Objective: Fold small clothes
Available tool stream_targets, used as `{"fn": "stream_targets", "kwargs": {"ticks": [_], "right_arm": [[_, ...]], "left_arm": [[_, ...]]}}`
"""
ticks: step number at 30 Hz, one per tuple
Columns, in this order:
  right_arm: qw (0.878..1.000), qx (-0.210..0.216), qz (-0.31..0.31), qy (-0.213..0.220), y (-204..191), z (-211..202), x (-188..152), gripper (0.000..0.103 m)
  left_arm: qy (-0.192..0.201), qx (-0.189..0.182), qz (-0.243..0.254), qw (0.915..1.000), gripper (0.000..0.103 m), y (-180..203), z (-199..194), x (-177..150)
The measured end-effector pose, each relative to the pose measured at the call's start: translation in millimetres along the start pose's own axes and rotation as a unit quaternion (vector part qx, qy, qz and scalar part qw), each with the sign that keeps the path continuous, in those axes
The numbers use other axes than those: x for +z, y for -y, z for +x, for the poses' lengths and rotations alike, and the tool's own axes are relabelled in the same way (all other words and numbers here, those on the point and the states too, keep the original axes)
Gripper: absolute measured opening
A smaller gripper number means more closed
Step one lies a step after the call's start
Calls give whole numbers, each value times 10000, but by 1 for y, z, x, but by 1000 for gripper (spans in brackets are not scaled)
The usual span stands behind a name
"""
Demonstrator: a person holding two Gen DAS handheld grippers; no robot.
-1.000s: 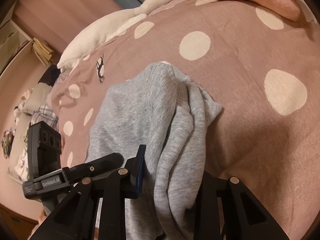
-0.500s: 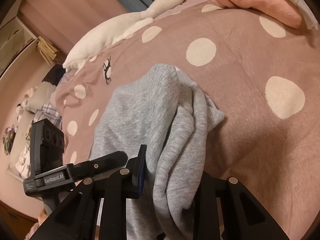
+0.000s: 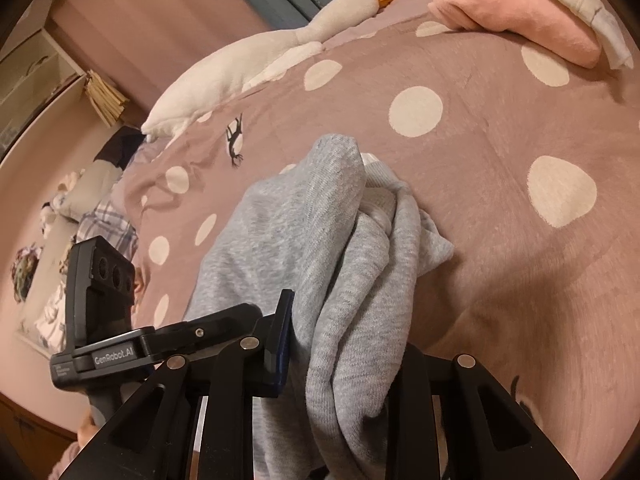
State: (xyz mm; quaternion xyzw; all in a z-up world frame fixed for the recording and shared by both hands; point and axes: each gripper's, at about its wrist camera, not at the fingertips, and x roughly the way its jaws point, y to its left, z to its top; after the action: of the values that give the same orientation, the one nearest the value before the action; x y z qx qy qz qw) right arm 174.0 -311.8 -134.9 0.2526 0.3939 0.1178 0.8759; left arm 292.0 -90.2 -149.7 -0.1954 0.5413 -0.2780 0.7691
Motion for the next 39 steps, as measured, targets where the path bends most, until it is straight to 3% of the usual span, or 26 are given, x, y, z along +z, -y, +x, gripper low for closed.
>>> {"fn": "stream_targets", "kwargs": {"ticks": [23, 39], "right_arm": [[9987, 303, -359, 185, -34, -24, -35, 27], [9974, 516, -501, 34, -68, -11, -67, 27]], "left_arm": [[379, 124, 250, 9989, 75, 12, -72, -63], [546, 378, 86, 9978, 75, -24, -111, -87]]}}
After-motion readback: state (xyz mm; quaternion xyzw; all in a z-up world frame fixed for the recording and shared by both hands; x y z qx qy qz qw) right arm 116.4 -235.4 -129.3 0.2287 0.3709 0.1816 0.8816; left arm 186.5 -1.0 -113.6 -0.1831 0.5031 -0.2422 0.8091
